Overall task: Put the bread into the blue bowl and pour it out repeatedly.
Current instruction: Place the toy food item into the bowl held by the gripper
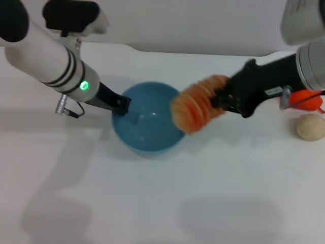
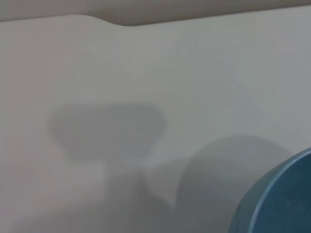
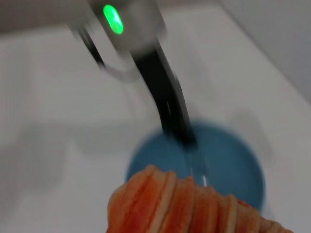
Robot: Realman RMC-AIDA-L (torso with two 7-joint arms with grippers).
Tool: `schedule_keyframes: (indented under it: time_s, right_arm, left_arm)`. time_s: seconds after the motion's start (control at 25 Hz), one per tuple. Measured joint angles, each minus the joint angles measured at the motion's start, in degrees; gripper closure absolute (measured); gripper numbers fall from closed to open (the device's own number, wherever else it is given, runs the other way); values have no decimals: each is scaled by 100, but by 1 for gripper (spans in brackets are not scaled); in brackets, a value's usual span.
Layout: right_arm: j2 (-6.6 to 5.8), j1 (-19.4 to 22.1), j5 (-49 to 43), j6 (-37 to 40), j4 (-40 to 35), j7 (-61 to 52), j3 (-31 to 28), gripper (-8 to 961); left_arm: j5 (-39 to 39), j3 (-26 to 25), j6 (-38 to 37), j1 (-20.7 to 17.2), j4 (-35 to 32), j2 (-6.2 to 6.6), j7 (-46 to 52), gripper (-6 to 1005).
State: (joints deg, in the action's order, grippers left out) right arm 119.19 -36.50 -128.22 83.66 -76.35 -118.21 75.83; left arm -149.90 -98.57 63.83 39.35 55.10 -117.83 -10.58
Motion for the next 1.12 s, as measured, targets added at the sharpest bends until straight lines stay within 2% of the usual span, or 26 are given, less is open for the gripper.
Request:
schedule_keyframes:
  time_s: [0.28,0.52,0.76,1.12]
  right_arm:
    - [12,391,1492,-390,311,690,-18,855]
    - [-22,706,2403,-486,994,1335,-57,859]
    - [-27,953,2610,-513,1284,1538,-60,863]
    - [-38,987,2597,-716,1916,1704,-46,865]
  left_arm:
    - [384,483,179,121,-17,-41,57,993]
    - [639,529,183,216,-17,-41,31,989]
    - [673,534,191,319,-17,-37,28,987]
    - [742,578,306,372,55,-37,31,987]
